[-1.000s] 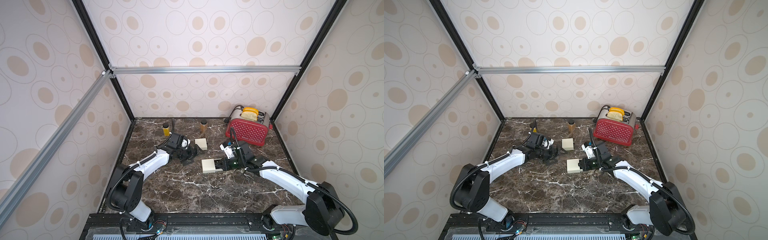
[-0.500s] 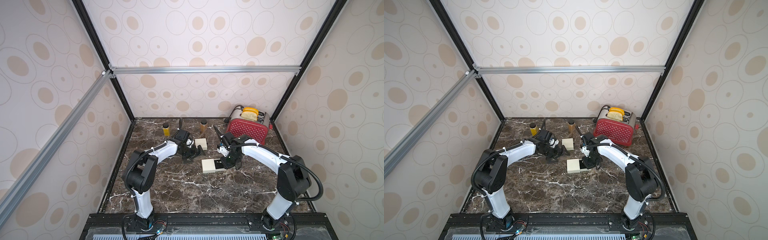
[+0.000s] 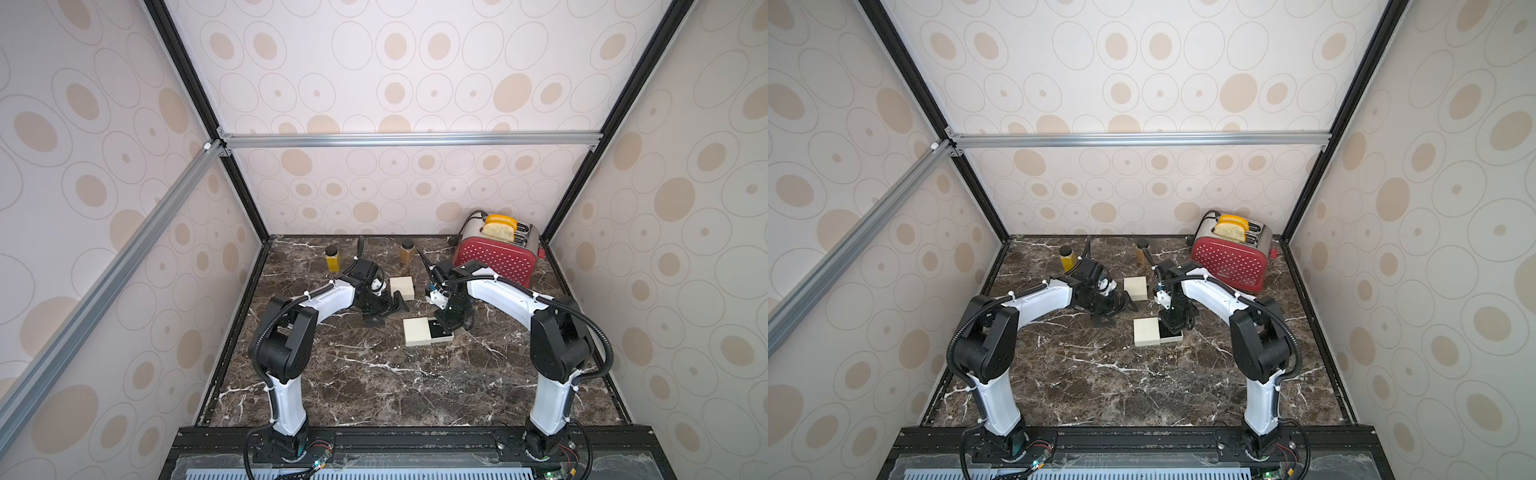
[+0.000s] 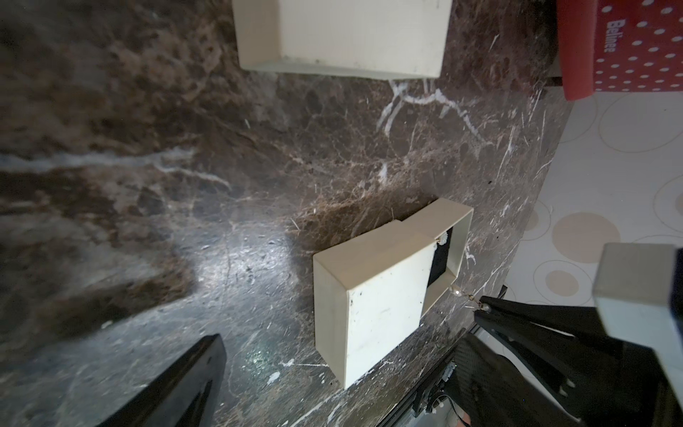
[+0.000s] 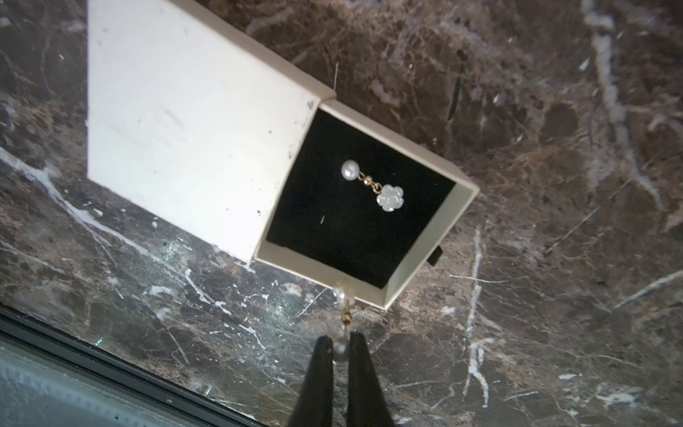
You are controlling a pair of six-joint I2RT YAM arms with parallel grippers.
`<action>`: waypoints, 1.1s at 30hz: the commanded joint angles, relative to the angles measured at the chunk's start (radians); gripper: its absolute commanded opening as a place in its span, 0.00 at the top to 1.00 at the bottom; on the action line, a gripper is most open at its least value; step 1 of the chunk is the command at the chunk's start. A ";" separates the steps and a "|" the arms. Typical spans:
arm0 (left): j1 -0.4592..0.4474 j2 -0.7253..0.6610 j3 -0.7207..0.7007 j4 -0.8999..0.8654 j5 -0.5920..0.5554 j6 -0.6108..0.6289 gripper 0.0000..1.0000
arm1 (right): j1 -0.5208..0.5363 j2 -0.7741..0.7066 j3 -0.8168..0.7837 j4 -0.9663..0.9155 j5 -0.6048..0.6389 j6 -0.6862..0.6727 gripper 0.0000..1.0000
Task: Place the earrings into the drawer-style jewelry box
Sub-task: Insert the earring into the inner lining.
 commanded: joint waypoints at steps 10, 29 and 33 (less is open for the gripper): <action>0.009 0.003 -0.002 -0.016 0.007 0.027 0.01 | 0.024 0.124 0.121 -0.089 0.019 -0.068 1.00; 0.013 0.023 -0.003 -0.016 0.017 0.033 0.01 | 0.029 0.199 0.188 -0.104 0.007 -0.077 1.00; 0.015 0.019 -0.006 -0.016 0.019 0.035 0.01 | 0.034 0.213 0.204 -0.110 0.010 -0.076 1.00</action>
